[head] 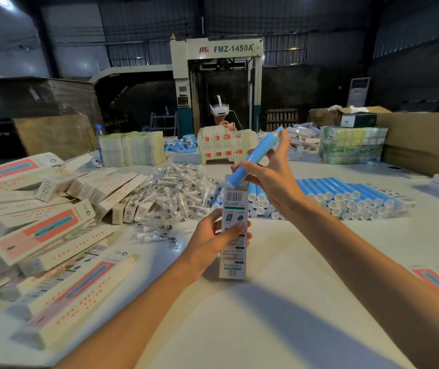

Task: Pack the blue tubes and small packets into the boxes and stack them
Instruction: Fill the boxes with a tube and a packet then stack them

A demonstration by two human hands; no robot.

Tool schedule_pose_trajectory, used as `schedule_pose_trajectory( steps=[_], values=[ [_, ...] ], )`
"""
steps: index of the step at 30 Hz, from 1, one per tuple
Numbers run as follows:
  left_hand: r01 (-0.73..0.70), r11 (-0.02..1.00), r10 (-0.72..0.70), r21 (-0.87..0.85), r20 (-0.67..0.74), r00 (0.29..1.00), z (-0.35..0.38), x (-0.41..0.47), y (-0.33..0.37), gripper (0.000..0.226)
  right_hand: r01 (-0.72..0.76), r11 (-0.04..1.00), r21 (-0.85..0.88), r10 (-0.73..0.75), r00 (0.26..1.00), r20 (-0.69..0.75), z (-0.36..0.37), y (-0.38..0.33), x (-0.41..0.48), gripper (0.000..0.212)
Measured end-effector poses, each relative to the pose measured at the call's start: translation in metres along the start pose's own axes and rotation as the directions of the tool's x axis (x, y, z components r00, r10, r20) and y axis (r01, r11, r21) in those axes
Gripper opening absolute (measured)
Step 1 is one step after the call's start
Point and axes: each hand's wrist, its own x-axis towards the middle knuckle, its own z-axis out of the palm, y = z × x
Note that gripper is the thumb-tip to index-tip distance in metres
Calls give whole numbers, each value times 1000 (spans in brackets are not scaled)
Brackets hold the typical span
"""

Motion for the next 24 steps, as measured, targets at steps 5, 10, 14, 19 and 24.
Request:
schedule_pose_trajectory(
  steps=[5, 10, 14, 19, 24],
  values=[
    [-3, 1000, 3, 25, -6, 1000, 0, -2, 0, 56, 16, 962, -273, -18, 1000, -4, -12, -4, 16, 117],
    [-6, 997, 5, 73, 15, 1000, 2, -3, 0, 53, 58, 895, -442, -17, 995, 96, -17, -9, 28, 73],
    [-9, 998, 10, 55, -12, 1000, 3, -3, 0, 50, 77, 750, -657, 73, 977, 199, -13, 2, 19, 56],
    [13, 1000, -10, 19, -160, 987, 2, -1, -9, 26, 230, 649, -725, -77, 968, 239, -4, 42, -3, 23],
    [-13, 974, 124, 225, -488, 864, -25, 1, -12, 12, 199, 702, -684, -122, 980, 159, 20, 82, -7, 28]
  ],
)
